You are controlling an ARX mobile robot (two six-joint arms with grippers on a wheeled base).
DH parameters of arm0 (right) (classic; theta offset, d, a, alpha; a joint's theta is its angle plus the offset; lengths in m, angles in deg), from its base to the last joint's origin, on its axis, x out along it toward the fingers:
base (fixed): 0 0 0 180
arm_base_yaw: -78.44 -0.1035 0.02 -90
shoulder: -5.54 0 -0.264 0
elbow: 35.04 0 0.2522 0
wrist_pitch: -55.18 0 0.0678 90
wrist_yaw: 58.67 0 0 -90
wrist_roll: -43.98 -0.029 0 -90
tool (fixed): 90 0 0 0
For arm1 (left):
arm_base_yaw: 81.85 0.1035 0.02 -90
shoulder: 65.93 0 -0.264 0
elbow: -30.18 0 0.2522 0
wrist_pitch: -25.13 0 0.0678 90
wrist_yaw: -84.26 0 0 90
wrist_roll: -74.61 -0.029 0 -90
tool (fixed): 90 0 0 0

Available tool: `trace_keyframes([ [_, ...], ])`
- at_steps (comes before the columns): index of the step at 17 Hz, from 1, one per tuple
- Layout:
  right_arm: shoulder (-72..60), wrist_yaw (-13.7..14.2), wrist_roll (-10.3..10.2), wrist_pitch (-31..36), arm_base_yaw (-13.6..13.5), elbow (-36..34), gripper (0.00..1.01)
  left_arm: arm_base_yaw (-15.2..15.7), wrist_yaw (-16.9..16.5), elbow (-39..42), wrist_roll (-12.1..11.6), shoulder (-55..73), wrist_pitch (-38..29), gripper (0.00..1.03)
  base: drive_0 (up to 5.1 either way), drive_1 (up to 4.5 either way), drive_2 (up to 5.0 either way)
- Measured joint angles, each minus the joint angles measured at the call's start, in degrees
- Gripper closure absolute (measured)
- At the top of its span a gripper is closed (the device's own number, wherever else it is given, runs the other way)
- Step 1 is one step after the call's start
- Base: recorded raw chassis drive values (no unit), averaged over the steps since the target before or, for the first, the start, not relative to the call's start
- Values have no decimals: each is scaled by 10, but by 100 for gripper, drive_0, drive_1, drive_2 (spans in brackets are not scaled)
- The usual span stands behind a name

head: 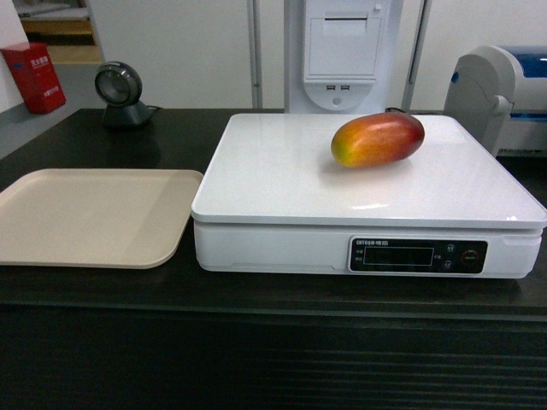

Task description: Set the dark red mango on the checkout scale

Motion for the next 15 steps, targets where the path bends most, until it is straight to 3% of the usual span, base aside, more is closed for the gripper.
trace_keyframes([
  [7, 0, 0, 0, 0, 0, 0, 3, 0, 0, 0, 0, 0, 0, 3, 0, 0, 0],
  [15, 0, 0, 0, 0, 0, 0, 3, 0, 0, 0, 0, 0, 0, 5, 0, 0, 0],
])
